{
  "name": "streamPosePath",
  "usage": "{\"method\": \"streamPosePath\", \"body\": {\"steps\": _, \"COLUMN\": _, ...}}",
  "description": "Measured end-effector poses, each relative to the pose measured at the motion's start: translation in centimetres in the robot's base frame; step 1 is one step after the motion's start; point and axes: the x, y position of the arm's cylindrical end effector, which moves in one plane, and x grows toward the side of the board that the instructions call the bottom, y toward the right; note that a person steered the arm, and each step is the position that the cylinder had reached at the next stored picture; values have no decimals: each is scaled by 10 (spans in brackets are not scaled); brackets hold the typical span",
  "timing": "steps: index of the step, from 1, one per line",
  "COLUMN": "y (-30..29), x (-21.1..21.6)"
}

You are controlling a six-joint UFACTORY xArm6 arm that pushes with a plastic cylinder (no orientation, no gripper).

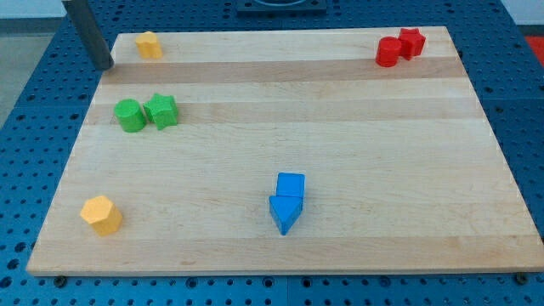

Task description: Push the yellow heart slightly to the right

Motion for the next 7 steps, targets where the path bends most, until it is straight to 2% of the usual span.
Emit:
{"method": "streamPosePath", "body": {"steps": 2, "y": 8, "x": -35}}
{"method": "streamPosePath", "body": {"steps": 7, "y": 150, "x": -55}}
